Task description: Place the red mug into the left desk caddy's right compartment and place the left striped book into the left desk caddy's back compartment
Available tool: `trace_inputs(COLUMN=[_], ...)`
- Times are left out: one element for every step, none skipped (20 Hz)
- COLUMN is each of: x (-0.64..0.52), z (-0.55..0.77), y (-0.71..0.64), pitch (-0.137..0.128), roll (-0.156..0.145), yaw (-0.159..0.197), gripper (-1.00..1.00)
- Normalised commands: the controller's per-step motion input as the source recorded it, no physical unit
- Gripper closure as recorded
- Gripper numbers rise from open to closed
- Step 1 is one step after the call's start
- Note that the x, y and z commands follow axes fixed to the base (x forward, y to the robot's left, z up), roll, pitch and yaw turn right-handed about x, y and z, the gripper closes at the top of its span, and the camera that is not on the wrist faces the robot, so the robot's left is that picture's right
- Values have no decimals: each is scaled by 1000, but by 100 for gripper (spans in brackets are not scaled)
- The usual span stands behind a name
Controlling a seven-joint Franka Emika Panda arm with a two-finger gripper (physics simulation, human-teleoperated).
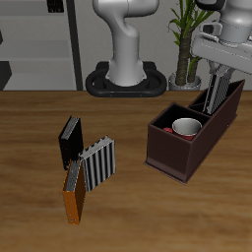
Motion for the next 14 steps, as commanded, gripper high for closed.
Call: trace_inputs(x=[-40, 22, 70, 49, -79, 50, 144, -60, 90, 193, 86, 24, -17, 16], z=[-58, -32, -51, -86, -8, -43, -82, -22, -72, -37, -19, 1, 13, 37], y=[5, -22, 126, -51, 35, -13, -12, 28, 0, 113, -44, 29, 2, 30], pitch=[-7, 5, -79, 41, -10, -44, 13, -56, -9, 11, -1, -16, -42, -15], roll=[27, -9, 83, -10, 6, 20, 16, 20, 1, 70, -27, 17, 9, 20], yaw=[9, -17, 73, -12, -3, 18, -21, 30, 12, 33, -18, -7, 0, -15], gripper=[100, 100, 100, 100, 100, 100, 100, 100, 100, 100, 100, 100, 100, 100])
